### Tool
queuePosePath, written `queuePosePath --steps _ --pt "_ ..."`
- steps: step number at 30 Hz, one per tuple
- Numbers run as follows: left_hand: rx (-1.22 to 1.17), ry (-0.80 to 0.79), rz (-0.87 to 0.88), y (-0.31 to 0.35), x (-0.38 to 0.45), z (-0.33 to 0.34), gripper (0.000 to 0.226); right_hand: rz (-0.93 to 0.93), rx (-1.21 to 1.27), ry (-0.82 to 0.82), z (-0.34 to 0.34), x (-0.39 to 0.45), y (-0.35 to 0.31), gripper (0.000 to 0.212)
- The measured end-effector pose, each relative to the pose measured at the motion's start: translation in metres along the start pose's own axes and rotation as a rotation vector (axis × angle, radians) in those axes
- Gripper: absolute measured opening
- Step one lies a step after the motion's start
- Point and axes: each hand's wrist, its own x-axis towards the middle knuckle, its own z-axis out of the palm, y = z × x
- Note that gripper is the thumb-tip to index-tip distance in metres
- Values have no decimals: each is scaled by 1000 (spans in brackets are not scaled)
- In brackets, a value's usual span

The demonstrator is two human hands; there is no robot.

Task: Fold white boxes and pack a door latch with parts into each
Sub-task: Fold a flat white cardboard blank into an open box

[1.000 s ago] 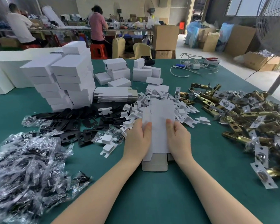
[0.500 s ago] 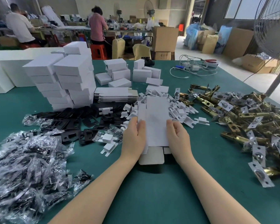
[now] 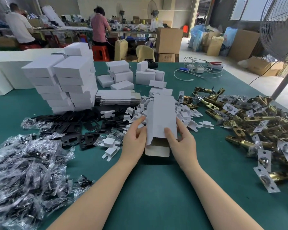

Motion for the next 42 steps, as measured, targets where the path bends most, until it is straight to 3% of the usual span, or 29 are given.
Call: queuePosePath --steps 2,4,7,9,17,22,25,27,29,34,39,42 --pt "-21 -44 12 4 -3 1 30 -13 16 39 3 -3 -5 51" --pt "-44 -123 2 6 -5 2 46 -59 26 94 2 -5 -7 43" --pt "-57 -227 -67 5 -6 2 78 -98 74 89 -3 -4 -11 49" --pt "-59 -249 -76 5 -7 1 82 -102 68 32 -6 -4 -12 54" --pt "-14 -194 26 0 -5 1 45 -118 74 -126 -12 -1 -8 65" --pt "29 -94 16 -1 -4 2 26 -78 62 -70 -11 -1 -3 47" --pt "-189 -130 -99 6 -2 -2 30 17 151 -108 -12 3 -7 29" --pt "-345 -163 -190 9 1 -5 28 210 394 -159 -12 6 -13 14" --pt "-413 -192 -214 10 2 -9 22 322 571 -223 -16 9 -13 19" --pt "-432 -244 -157 9 -2 -11 30 283 596 -412 -33 11 -5 41" --pt "-242 -203 -75 7 -4 -11 34 173 410 -274 -29 11 -3 35" --pt "-139 -179 -8 7 -4 -10 24 57 227 -163 -26 10 -2 26"
